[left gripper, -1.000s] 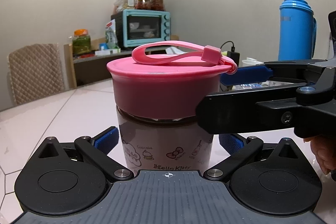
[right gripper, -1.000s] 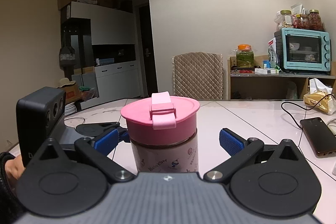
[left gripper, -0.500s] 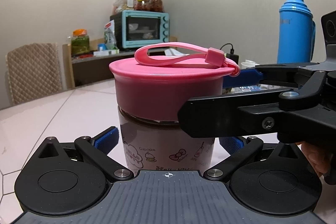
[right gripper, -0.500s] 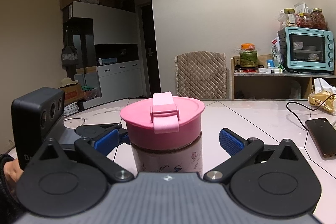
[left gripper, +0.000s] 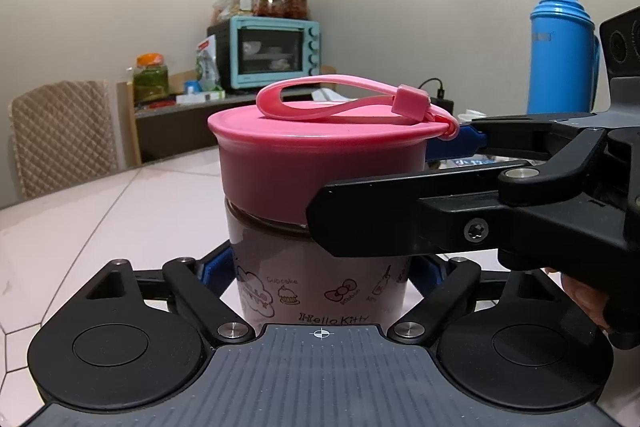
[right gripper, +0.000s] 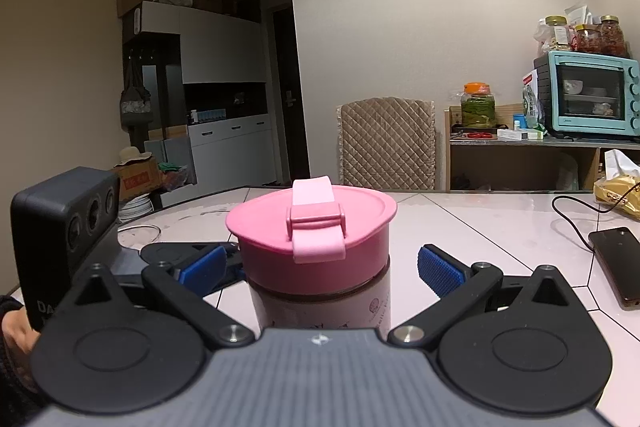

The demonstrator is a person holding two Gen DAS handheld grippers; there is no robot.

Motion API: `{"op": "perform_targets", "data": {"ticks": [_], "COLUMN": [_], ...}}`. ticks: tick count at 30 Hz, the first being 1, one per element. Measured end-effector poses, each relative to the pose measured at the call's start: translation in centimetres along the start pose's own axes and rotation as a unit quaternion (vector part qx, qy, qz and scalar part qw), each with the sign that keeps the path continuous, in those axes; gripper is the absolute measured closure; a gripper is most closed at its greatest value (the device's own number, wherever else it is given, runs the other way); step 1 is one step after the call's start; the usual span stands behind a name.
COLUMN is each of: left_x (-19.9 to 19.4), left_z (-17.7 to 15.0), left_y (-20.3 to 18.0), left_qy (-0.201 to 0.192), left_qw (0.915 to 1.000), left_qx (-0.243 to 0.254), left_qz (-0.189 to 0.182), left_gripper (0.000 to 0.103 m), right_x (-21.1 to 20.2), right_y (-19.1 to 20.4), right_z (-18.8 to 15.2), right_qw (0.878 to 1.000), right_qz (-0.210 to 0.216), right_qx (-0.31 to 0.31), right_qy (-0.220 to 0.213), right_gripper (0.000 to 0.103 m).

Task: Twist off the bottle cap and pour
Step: 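Close the left gripper on the bottle body while the right gripper grips the pink lid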

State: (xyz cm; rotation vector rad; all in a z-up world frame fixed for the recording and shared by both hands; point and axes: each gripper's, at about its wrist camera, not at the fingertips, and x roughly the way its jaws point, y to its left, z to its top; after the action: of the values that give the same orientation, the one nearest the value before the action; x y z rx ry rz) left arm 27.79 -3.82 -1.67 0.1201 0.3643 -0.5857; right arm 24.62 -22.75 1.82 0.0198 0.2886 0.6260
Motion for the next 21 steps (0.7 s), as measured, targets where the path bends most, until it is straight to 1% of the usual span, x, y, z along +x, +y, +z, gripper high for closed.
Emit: {"op": "perform_targets", "data": {"ticks": [10,21], "left_x": [0.0,0.2], "left_z": [0.1,0.2], "left_y": [0.0,-0.6], "left_qy": [0.004,0.005], "left_qw": [1.0,1.0], "left_qx": [-0.002,-0.002], "left_qz": [0.002,0.005], "left_gripper": [0.013,0.013], "right_x": [0.6,1.2], "right_y": [0.2,1.0], "right_z": [0.2,0.8], "right_qw": [1.0,1.0], "right_qz": [0.001,-0.009], "right_qx": [0.001,-0.019], "right_qy": [-0.002,0.003], "right_gripper": [0.0,0.001]}}
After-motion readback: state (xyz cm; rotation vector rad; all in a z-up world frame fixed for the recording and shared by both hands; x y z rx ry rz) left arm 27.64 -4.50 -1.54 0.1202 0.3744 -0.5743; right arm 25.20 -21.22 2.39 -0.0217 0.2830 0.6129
